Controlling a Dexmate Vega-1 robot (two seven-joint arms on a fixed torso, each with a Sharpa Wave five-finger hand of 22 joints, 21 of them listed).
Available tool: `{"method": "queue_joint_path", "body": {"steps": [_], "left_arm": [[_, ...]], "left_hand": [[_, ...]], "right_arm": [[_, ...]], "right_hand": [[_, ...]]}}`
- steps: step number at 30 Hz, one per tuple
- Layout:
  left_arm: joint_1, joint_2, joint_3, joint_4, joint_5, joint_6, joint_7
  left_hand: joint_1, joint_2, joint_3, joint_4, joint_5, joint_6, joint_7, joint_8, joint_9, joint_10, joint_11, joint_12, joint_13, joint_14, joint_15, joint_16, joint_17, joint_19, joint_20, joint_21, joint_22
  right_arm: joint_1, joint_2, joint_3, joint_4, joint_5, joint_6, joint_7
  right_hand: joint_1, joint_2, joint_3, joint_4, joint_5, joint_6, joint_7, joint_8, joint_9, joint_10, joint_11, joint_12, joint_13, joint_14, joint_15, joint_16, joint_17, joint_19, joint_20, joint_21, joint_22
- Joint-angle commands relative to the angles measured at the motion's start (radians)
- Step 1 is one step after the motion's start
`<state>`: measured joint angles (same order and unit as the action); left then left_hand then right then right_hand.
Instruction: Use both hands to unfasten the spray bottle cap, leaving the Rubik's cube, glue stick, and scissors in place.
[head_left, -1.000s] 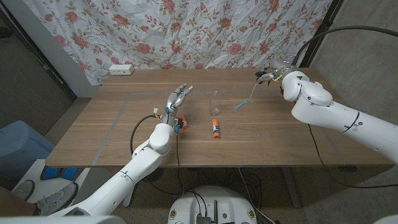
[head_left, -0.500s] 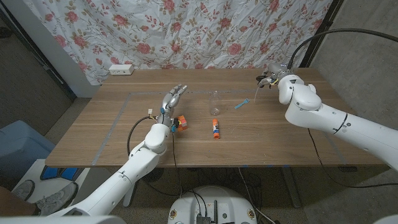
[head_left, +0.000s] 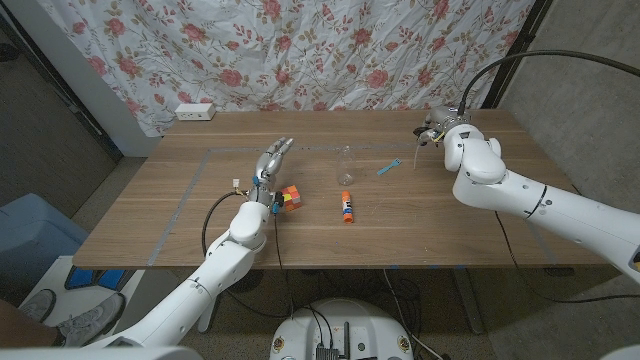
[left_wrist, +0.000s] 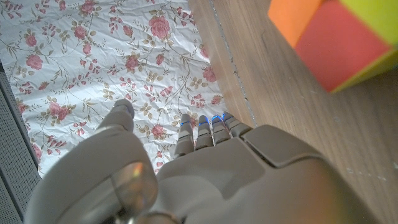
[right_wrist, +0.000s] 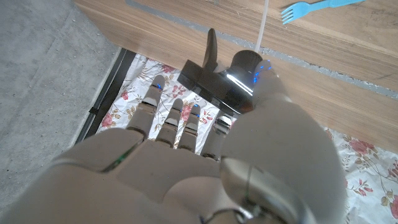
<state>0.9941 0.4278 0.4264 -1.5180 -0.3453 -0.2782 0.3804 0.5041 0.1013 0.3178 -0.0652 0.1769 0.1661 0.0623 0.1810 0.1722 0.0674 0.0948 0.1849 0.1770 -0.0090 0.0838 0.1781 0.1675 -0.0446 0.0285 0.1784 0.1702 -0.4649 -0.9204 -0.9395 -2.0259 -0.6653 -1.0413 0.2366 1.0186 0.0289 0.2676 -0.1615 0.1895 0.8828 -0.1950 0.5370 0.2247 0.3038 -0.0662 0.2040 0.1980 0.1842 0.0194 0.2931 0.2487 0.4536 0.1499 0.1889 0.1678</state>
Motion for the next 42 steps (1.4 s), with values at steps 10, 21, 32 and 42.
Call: {"method": "queue_joint_path", "body": {"steps": [10,21,32,42], "left_arm": [[0.027,-0.003,-0.013,0.002,-0.024,-0.037,0.004],[0.042,0.007,-0.02,-0.009,-0.042,-0.048,-0.016],[0.03,0.006,-0.022,0.014,-0.055,-0.071,-0.045],[0.029,0.016,-0.031,0.007,-0.056,-0.067,-0.046]], "left_hand": [[-0.017,0.005,0.003,0.003,0.006,0.002,0.005,0.001,0.003,-0.002,-0.003,0.005,0.002,-0.002,0.001,-0.001,0.002,-0.008,0.002,0.007,0.002],[-0.027,0.015,0.006,0.006,0.007,0.002,0.007,0.0,0.003,-0.004,-0.002,0.006,0.002,-0.002,0.003,0.0,0.003,-0.006,0.002,0.009,0.002],[-0.036,0.022,0.007,0.007,0.008,0.002,0.006,0.0,0.003,-0.003,0.001,0.007,0.002,-0.002,0.003,0.0,0.003,-0.006,0.002,0.009,0.002],[-0.044,0.026,0.008,0.008,0.008,0.002,0.005,0.0,0.003,-0.004,-0.002,0.007,0.002,-0.004,0.004,-0.001,0.003,-0.007,0.001,0.009,0.002]], "right_arm": [[-0.005,0.047,-0.012,0.087,-0.13,0.059,0.099],[-0.026,0.094,0.016,0.131,-0.13,0.107,0.095],[-0.047,0.137,0.016,0.174,-0.128,0.142,0.066],[-0.061,0.162,0.001,0.187,-0.136,0.142,0.07]], "right_hand": [[0.01,0.005,0.004,0.001,0.005,0.044,-0.026,0.051,0.033,0.01,0.002,0.007,0.001,0.007,-0.013,0.009,0.005,0.011,-0.006,0.004,0.0],[0.011,0.005,0.004,0.001,0.004,0.038,-0.025,0.053,0.037,0.011,0.002,0.006,0.002,0.007,-0.013,0.009,0.006,0.011,-0.008,0.003,0.0],[0.009,0.005,0.002,0.003,0.003,0.027,-0.025,0.052,0.041,0.012,0.004,0.005,0.002,0.008,-0.014,0.01,0.007,0.011,-0.014,0.002,0.0],[0.008,0.004,0.001,0.004,0.002,0.024,-0.025,0.054,0.045,0.015,0.004,0.005,0.002,0.01,-0.019,0.011,0.007,0.012,-0.017,0.002,0.0]]}}
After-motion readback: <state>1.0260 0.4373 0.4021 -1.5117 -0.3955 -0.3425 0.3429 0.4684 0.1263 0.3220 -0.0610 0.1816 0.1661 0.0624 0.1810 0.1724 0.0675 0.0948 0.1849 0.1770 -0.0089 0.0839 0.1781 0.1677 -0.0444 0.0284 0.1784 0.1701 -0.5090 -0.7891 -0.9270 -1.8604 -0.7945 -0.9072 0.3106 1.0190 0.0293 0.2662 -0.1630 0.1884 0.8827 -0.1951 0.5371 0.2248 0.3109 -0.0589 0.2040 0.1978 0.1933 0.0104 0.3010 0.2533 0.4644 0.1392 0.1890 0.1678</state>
